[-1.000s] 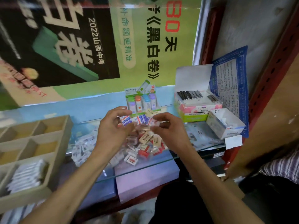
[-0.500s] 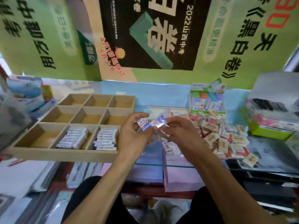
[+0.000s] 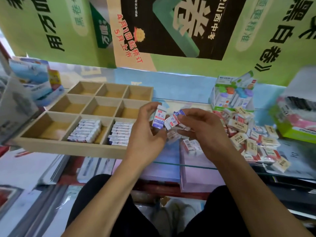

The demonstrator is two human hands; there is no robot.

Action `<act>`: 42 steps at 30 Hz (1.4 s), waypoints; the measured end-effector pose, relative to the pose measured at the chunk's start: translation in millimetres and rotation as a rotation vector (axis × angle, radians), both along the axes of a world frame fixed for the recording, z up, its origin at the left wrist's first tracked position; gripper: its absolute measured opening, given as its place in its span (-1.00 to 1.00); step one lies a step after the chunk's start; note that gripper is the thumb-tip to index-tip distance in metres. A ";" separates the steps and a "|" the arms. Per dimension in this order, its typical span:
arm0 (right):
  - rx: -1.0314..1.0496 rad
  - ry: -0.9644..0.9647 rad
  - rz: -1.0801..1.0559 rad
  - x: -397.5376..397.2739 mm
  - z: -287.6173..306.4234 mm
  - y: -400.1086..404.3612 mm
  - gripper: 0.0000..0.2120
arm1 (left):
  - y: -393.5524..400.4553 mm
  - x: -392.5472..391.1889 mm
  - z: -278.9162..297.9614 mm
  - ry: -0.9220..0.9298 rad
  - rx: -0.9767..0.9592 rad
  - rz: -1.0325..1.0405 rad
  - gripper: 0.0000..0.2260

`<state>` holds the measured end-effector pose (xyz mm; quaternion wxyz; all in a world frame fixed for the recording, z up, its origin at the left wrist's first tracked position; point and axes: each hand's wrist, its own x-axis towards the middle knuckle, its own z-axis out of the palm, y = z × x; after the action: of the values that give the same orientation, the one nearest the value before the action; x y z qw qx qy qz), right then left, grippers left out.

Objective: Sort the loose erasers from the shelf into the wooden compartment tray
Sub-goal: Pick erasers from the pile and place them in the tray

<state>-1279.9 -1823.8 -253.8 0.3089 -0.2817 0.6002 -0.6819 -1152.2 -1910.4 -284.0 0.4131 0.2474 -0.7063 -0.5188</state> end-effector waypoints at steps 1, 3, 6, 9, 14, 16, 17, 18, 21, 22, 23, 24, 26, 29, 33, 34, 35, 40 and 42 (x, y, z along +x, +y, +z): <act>-0.003 -0.006 0.017 0.5 0.1 0.7 -0.91 | -0.7 2.2 -0.4 -0.028 -0.041 0.012 -0.49; -0.002 0.015 0.048 1.2 -0.1 1.8 -0.91 | -2.5 6.7 -0.1 -0.069 -0.136 0.051 -0.62; 0.008 0.053 0.037 0.3 -1.2 2.8 -0.89 | -2.6 11.5 1.8 -0.023 -0.089 0.050 -0.76; 0.024 0.067 -0.016 -2.1 -3.9 2.5 -0.87 | -4.2 12.7 5.6 0.017 0.043 0.077 -0.78; 0.066 0.247 -0.016 -4.2 -4.4 1.0 -0.88 | -10.1 15.0 15.8 0.066 0.176 -0.026 -0.74; 0.069 0.278 0.030 -3.9 -2.4 1.8 -0.80 | -10.9 15.8 16.7 0.011 0.153 -0.071 -0.72; 0.071 0.298 0.049 -3.2 -1.7 2.5 -0.76 | -11.1 16.3 17.1 -0.011 0.140 -0.084 -0.69; 0.069 0.317 0.064 -2.7 -1.4 3.1 -0.73 | -12.0 17.2 16.6 -0.032 0.129 -0.093 -0.63; 0.050 0.387 0.081 -1.6 -2.3 3.2 -0.76 | -13.1 20.0 16.2 -0.074 0.061 -0.153 -0.52; 0.046 0.397 0.080 -1.3 -3.2 2.6 -0.77 | -12.5 20.5 16.4 -0.088 0.021 -0.174 -0.53; 0.043 0.399 0.075 -0.5 -3.8 2.1 -0.77 | -12.0 20.6 15.9 -0.099 -0.013 -0.189 -0.55; 0.039 0.391 0.071 0.3 -3.8 1.8 -0.77 | -11.0 20.5 15.6 -0.105 -0.029 -0.194 -0.59; 0.034 0.365 0.075 1.1 -3.9 1.9 -0.81 | -10.3 20.1 14.8 -0.113 -0.003 -0.164 -0.67; 0.027 0.326 0.106 2.4 -4.1 3.4 -0.95 | -13.9 20.6 12.2 -0.100 0.065 -0.097 -0.78; 0.023 0.252 0.145 3.1 -4.6 4.9 -0.91 | -14.0 19.9 12.5 -0.058 0.074 -0.076 -0.70; 0.032 0.250 0.154 3.1 -4.8 4.7 -0.90 | -13.5 19.4 12.5 -0.057 0.065 -0.071 -0.67; 0.038 0.251 0.163 2.7 -5.5 4.2 -0.89 | -13.4 18.8 12.2 -0.055 0.061 -0.063 -0.64; -0.005 0.282 0.159 3.5 -3.4 5.3 -0.80 | -19.9 20.9 8.4 0.014 0.175 -0.050 -0.72; -0.040 0.213 0.176 4.0 -1.8 6.2 -0.79 | -21.7 22.5 8.0 0.061 0.267 -0.054 -0.77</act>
<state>-1275.9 -1817.6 -255.6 0.2963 -0.4101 0.5887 -0.6304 -1129.7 -1932.1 -276.0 0.3839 0.2651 -0.6244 -0.6264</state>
